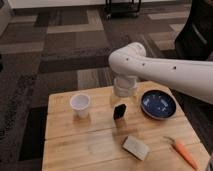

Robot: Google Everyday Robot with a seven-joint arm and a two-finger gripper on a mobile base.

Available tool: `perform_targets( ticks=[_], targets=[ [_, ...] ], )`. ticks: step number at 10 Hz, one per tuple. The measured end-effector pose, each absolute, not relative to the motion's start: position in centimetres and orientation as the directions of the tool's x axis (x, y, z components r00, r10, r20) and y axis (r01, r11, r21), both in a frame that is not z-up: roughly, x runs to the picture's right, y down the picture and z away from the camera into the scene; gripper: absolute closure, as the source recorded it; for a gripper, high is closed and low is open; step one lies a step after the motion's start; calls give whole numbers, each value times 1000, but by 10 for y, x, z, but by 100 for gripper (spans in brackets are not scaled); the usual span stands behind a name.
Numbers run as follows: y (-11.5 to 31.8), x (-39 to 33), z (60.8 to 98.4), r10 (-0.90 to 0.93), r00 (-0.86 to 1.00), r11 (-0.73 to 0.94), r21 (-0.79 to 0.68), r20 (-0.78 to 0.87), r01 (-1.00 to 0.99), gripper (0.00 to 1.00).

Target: Place the eraser on the white sponge

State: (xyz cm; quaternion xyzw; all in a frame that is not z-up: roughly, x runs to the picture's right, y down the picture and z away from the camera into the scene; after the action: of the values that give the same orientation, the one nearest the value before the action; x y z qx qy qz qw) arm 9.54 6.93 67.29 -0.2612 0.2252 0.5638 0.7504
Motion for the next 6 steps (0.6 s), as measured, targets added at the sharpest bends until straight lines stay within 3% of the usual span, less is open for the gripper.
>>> perform_targets(
  ticks=[6],
  targets=[
    [85,93,690,723,333,274,-191,-606,-943,35]
  ],
)
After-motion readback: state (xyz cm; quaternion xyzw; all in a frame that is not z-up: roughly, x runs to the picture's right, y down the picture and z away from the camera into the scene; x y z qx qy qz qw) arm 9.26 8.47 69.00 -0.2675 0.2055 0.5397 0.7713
